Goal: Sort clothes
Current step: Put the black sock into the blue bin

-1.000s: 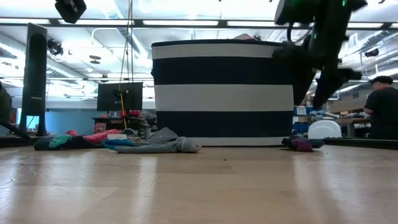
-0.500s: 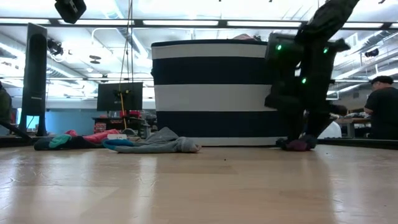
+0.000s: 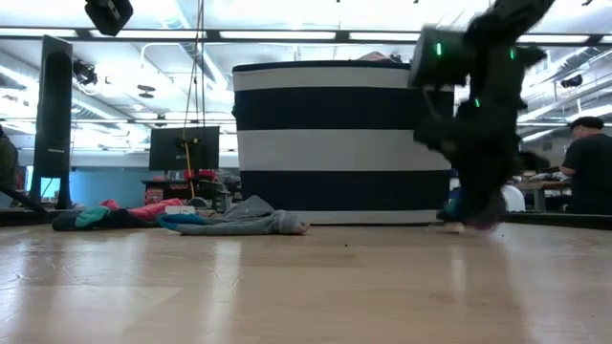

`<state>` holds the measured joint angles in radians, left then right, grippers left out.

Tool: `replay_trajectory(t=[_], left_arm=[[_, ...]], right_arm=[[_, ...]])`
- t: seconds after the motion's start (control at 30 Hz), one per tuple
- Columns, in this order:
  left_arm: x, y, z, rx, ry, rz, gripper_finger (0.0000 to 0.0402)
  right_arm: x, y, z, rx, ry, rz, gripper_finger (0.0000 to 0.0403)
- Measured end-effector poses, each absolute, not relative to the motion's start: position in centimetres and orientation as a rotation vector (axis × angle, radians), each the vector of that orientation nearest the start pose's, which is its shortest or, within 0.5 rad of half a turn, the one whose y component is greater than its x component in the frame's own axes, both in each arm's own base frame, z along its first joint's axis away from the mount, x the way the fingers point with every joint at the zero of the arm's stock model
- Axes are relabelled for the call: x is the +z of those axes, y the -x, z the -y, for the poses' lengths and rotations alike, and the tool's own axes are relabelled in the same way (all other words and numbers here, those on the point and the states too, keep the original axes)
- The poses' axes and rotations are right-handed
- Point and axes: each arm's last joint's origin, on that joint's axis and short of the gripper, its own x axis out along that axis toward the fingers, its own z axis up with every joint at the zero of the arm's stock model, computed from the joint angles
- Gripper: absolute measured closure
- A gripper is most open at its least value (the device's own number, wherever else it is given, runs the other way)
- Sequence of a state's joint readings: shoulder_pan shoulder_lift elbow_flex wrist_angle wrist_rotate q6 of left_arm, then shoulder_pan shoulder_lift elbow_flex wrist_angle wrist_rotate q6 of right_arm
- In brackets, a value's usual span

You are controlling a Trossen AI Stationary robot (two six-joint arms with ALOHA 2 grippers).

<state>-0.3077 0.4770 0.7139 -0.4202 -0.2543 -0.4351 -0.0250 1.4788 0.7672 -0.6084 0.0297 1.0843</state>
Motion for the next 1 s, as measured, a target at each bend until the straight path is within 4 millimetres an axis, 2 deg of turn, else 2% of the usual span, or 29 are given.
replay_trajectory(t=[0.2, 0.4, 0.53, 0.67, 0.8, 1.0], left_arm=[[32.3, -10.1, 2.4, -0.009, 0.333, -0.18, 0.0269], [32.3, -10.1, 2.4, -0.01, 0.313, -0.185, 0.0269], [32.2, -10.1, 2.4, -0.01, 0.292, -0.192, 0.0269], [32.1, -10.1, 2.4, -0.009, 0.291, -0.198, 0.0269], [32.1, -10.1, 2.4, -0.005, 0.292, -0.197, 0.0269], [32.2, -10.1, 2.4, 0.007, 0.292, -0.194, 0.0269]], right_arm=[[20.9, -25.2, -1.5, -0.703, -0.87, -1.138, 0.0389], [28.0, -25.6, -3.0, -0.742, -0.76, -1.095, 0.0389], [33.4, -25.2, -3.2, -0.745, -0.72, -1.021, 0.0389], [38.5, -24.7, -2.7, -0.75, -0.681, -0.872, 0.0389], [42.6, -24.2, -1.7, -0.75, -0.64, -0.688, 0.0389], [47.2, -23.2, 2.1, -0.789, -0.543, -0.5, 0.0389]])
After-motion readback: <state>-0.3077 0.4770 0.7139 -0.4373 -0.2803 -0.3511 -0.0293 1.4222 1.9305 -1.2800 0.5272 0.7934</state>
